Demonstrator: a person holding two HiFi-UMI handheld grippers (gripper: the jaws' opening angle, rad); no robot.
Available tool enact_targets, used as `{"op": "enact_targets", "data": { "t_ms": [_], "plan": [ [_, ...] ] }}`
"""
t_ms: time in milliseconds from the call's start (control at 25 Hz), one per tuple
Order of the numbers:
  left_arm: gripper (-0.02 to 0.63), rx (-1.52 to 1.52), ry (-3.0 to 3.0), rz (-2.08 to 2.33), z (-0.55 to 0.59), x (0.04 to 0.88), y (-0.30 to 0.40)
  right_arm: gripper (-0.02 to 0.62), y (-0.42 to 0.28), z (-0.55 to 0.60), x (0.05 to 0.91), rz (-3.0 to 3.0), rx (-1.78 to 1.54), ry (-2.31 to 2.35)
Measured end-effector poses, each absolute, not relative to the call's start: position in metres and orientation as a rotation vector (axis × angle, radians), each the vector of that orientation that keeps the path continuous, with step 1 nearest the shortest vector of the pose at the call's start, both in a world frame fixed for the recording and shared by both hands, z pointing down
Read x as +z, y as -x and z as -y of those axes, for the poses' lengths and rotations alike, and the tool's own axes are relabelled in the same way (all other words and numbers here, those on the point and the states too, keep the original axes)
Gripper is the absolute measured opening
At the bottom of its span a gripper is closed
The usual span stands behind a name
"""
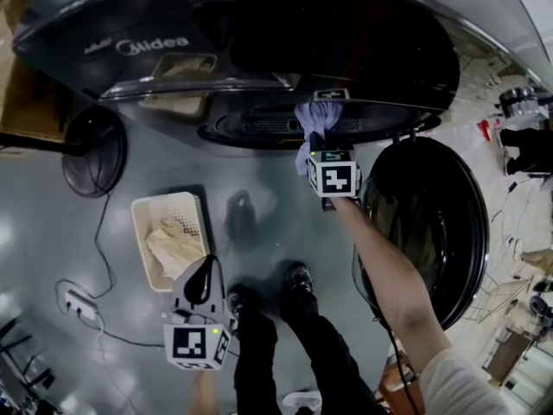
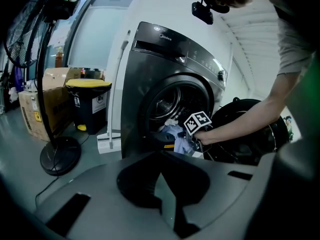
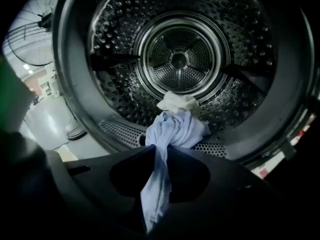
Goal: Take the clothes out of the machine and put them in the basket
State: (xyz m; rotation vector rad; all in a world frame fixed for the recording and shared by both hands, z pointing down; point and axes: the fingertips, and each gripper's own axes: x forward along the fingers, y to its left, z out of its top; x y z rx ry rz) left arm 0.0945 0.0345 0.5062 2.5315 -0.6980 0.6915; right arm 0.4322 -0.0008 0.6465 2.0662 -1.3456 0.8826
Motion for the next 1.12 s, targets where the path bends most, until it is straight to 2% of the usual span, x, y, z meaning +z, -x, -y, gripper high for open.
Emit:
{"op": "enact_targets", "data": {
  "t_ms": [600, 1120],
  "plan": [
    [0.018, 0.646, -2.570, 0.637, -0.063, 0.433, -0.096, 0.083, -0.347, -0.071, 0.534, 1.551, 0.867, -2.119],
    [0.020, 0.590, -2.565, 0.682, -0.063, 0.389, -0.091, 0.083, -0.318, -0.104, 0.405, 1.681, 0.695, -2.207]
  ]
}}
